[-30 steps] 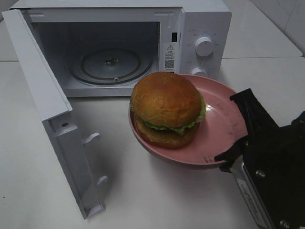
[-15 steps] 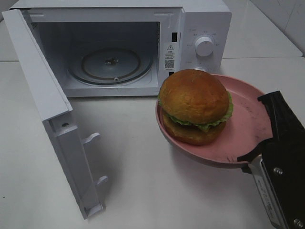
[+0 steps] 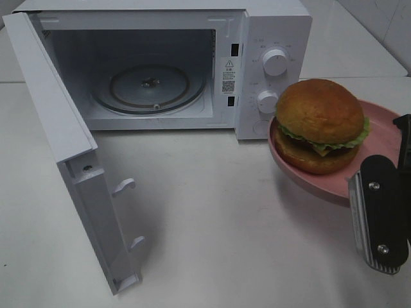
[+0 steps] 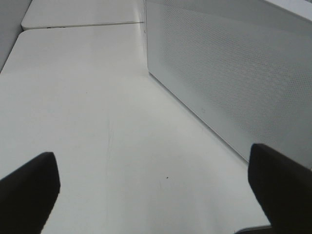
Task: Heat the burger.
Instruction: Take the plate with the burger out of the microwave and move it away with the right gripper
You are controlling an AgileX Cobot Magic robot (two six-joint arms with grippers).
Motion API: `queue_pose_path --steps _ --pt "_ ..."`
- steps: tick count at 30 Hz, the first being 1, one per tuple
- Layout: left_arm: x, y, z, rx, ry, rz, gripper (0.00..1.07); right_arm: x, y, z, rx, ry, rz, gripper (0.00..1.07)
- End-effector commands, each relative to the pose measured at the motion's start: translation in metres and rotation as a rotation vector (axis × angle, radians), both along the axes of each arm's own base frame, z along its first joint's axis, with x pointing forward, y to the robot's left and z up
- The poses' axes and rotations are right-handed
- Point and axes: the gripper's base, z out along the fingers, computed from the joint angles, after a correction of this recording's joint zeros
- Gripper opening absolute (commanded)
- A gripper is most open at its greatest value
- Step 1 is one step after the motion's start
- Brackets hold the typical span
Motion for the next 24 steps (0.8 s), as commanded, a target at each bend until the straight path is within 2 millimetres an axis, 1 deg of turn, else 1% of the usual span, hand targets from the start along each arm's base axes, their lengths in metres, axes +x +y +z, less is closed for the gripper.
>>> queue_pose_path --steps 1,3,5,6,8,9,11,12,14,16,17,18,19,22,24 --pt "-0.003 0.0 0.0 -0.007 -0.027 0.007 1.0 0.003 -0.003 0.007 0.012 -0.054 -0.034 0.0" --pt "-0.003 0.0 0.0 -0.007 -0.027 0.007 1.0 0.003 -0.004 0.007 0.009 -0.051 -0.055 0.0" --pt "-0.003 0.0 0.0 -0.007 -0.027 0.007 1.0 0.002 -0.011 0.006 0.006 -0.038 -0.18 0.0" --pt "-0.003 0.0 0.0 -0.007 -0.027 0.007 1.0 0.002 -0.011 0.006 0.006 -0.038 -0.18 0.0" --pt "-0.003 0.0 0.0 -0.007 -0.027 0.007 1.0 0.002 -0.017 0.006 0.002 -0.039 -0.276 0.0" --pt "-0.003 0.0 0.0 -0.007 -0.027 0.007 1.0 0.002 -0.017 0.006 0.002 -0.039 -0.276 0.0" --pt "-0.003 0.0 0.0 -0.007 -0.027 0.007 1.0 0.002 -0.021 0.007 0.0 -0.053 -0.353 0.0" --pt "-0.003 0.0 0.0 -0.007 -0.027 0.007 1.0 0.002 -0.021 0.007 0.0 -0.053 -0.353 0.0" --pt "-0.003 0.0 0.0 -0.007 -0.027 0.007 1.0 0.002 -0.027 0.008 -0.002 -0.068 -0.439 0.0" --pt "-0.003 0.0 0.0 -0.007 -0.027 0.007 1.0 0.002 -0.028 0.008 -0.001 -0.071 -0.467 0.0" --pt "-0.003 0.0 0.0 -0.007 -0.027 0.007 1.0 0.001 -0.031 0.008 0.003 -0.073 -0.52 0.0" --pt "-0.003 0.0 0.0 -0.007 -0.027 0.007 1.0 0.001 -0.031 0.008 0.003 -0.073 -0.52 0.0" --pt "-0.003 0.0 0.0 -0.007 -0.027 0.007 1.0 0.0 -0.033 0.008 0.006 -0.074 -0.572 0.0" --pt "-0.003 0.0 0.0 -0.007 -0.027 0.007 1.0 -0.001 -0.035 0.008 0.008 -0.074 -0.6 0.0" --pt "-0.003 0.0 0.0 -0.007 -0.027 0.007 1.0 -0.003 -0.04 0.008 0.011 -0.078 -0.704 0.0"
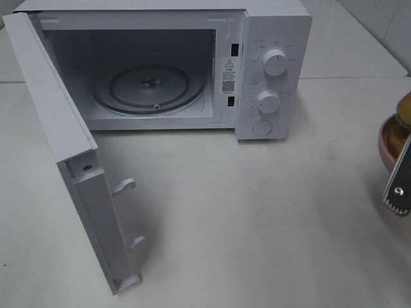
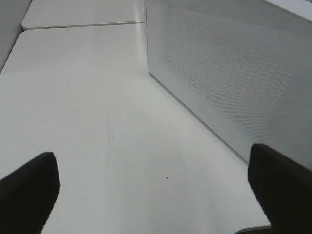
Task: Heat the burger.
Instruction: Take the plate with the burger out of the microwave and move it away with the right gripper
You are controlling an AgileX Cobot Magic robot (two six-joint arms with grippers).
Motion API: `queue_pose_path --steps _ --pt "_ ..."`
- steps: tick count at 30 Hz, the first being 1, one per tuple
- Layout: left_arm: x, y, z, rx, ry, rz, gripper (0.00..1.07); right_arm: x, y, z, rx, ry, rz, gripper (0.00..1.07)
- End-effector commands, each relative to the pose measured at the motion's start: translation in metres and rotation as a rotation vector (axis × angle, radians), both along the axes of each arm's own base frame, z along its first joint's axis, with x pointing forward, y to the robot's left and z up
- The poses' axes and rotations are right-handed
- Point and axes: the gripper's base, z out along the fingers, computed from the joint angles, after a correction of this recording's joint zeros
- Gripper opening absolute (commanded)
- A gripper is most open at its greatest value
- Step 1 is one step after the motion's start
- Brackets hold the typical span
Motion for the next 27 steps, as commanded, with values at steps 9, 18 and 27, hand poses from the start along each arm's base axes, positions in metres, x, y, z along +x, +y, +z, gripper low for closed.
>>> queue_pose_path --steps 9,18,27 --pt "-0.003 0.0 0.0 -0.007 -0.027 0.007 1.0 -0.002 -0.011 0.008 0.027 -0.095 -0.237 0.0" --pt "-0.003 0.0 0.0 -0.007 -0.027 0.007 1.0 0.008 -0.004 -0.004 0.031 -0.075 -0.356 0.0" --pt "-0.003 0.0 0.0 -0.007 -0.027 0.007 1.0 0.031 0.011 -0.016 0.027 -0.102 -0.491 0.01"
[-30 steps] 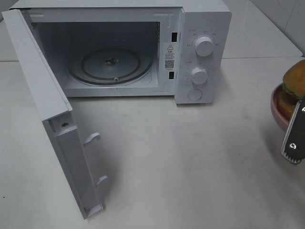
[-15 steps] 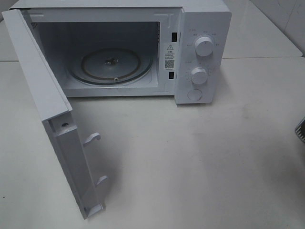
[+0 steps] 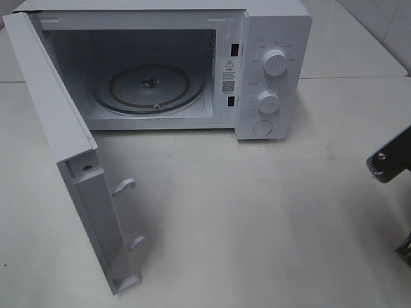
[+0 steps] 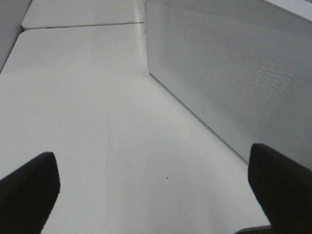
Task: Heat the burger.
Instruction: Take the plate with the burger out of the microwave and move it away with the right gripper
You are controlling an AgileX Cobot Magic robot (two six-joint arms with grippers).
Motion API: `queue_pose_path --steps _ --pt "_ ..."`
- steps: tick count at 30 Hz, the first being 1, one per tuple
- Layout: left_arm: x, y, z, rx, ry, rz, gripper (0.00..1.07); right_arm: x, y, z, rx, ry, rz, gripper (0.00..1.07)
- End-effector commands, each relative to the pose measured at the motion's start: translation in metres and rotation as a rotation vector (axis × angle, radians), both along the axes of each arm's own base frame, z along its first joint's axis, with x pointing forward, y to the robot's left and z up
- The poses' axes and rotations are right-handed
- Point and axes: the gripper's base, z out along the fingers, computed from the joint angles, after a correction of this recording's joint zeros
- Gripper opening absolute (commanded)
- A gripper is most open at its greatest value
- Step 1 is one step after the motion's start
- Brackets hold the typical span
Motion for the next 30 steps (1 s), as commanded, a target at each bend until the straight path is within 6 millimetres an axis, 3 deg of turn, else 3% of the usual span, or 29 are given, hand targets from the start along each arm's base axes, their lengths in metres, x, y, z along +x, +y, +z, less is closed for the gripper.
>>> queue_pose_path --steps 1,12,30 --pt "-0.003 0.0 0.0 -0.007 -0.027 0.007 1.0 0.016 0.005 -0.003 -0.049 -0.057 -0.069 0.01" --pt "-0.003 0.0 0.0 -0.007 -0.027 0.007 1.0 0.037 0.019 -0.03 -0.112 -0.031 -0.093 0.01" --pt "-0.003 0.0 0.0 -0.007 -0.027 0.007 1.0 0.061 0.006 -0.08 -0.141 0.007 -0.15 0.03"
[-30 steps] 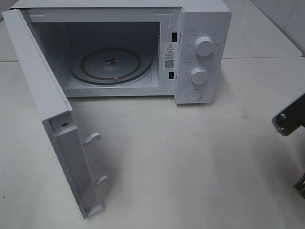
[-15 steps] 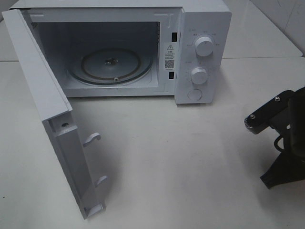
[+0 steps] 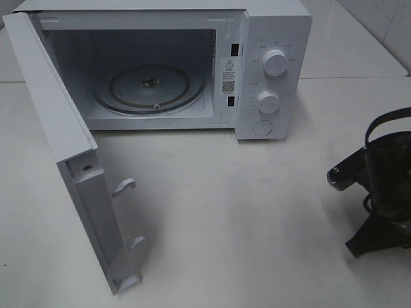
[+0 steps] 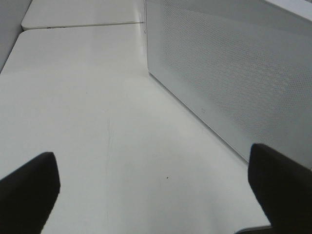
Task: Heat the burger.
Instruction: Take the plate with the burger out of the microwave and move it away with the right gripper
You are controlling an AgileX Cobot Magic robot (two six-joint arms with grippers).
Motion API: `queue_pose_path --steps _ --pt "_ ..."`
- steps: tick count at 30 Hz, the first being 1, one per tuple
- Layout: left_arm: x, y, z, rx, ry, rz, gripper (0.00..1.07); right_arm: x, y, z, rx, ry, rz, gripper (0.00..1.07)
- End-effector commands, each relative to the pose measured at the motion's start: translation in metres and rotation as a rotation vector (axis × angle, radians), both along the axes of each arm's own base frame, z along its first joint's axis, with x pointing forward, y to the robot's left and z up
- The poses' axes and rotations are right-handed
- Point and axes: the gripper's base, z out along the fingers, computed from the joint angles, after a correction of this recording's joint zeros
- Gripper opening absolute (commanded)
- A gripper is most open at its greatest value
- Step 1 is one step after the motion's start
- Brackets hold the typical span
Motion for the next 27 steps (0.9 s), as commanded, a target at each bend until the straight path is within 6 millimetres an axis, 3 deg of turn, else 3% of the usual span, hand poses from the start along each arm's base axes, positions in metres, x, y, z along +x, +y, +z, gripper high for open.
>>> queue_pose_path --steps 1,9,17,18,21,27 --pt "-0.003 0.0 0.0 -0.007 -0.027 0.007 1.0 0.006 -0.004 -0.002 -0.065 -0.045 0.0 0.04" --pt "-0.003 0.0 0.0 -0.007 -0.027 0.007 1.0 0.008 -0.001 -0.015 -0.036 -0.047 -0.011 0.11" --pt "-0.003 0.0 0.0 -0.007 -0.027 0.007 1.0 0.008 0.001 -0.016 -0.01 -0.043 -0.006 0.38" --pt "-0.003 0.0 0.0 -0.007 -0.027 0.007 1.0 0.008 0.001 -0.015 -0.008 -0.044 -0.006 0.45" --pt "-0.003 0.0 0.0 -0.007 -0.027 0.007 1.0 0.006 0.001 -0.01 0.007 -0.044 -0.013 0.51" --pt "-0.003 0.0 0.0 -0.007 -0.027 0.007 1.0 0.003 0.003 0.007 0.066 -0.062 -0.023 0.52"
